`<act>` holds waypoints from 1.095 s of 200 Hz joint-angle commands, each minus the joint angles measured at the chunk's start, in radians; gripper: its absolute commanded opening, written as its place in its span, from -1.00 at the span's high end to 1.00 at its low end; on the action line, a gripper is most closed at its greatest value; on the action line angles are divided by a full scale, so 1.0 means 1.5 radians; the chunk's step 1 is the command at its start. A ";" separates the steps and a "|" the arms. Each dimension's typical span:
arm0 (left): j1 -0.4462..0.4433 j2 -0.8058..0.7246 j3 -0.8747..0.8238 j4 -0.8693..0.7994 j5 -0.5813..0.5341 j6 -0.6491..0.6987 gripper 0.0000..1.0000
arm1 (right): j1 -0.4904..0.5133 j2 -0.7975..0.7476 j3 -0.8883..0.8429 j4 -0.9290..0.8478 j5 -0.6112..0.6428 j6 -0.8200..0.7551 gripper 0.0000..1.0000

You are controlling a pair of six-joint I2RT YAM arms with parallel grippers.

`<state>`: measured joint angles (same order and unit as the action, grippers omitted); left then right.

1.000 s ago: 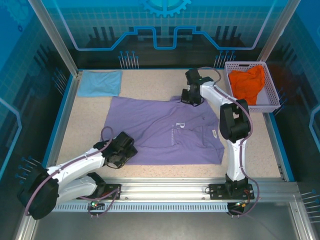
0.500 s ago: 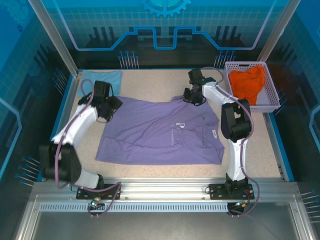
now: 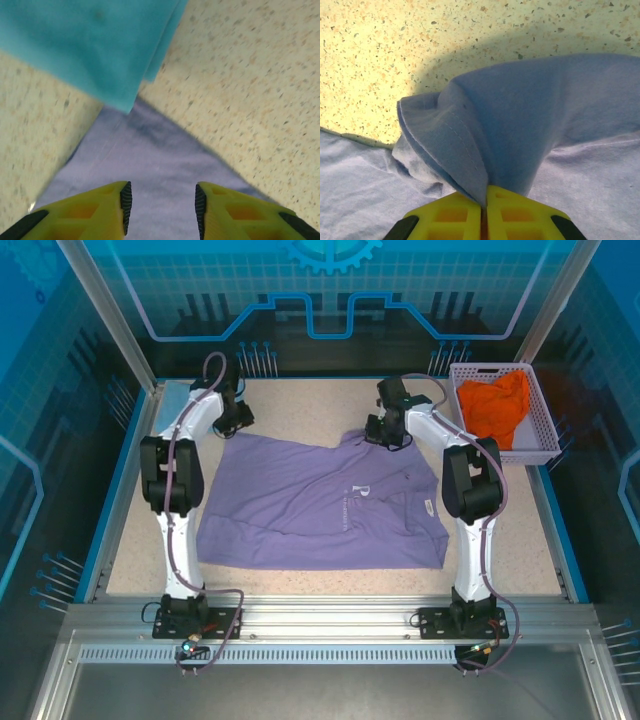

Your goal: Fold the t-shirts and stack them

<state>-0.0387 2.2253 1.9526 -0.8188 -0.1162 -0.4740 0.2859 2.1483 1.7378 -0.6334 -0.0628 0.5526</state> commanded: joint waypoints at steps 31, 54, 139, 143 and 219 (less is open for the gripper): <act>-0.011 0.107 0.127 -0.081 -0.035 0.042 0.14 | -0.009 0.002 -0.001 0.007 -0.025 -0.011 0.82; -0.025 0.149 0.158 -0.092 -0.049 0.038 0.13 | -0.010 0.001 -0.001 0.007 -0.026 -0.011 0.82; -0.043 0.236 0.243 -0.122 -0.106 0.017 0.07 | -0.013 0.002 0.000 0.007 -0.029 -0.012 0.82; -0.044 0.237 0.241 -0.122 -0.107 0.019 0.07 | -0.013 0.002 -0.001 0.007 -0.029 -0.012 0.82; -0.057 0.188 0.167 -0.125 -0.136 0.010 0.10 | -0.019 -0.001 -0.005 0.010 -0.033 -0.006 0.82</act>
<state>-0.1165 2.5393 2.2566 -0.9382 -0.3042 -0.4458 0.2718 2.1483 1.7378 -0.6262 -0.0914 0.5491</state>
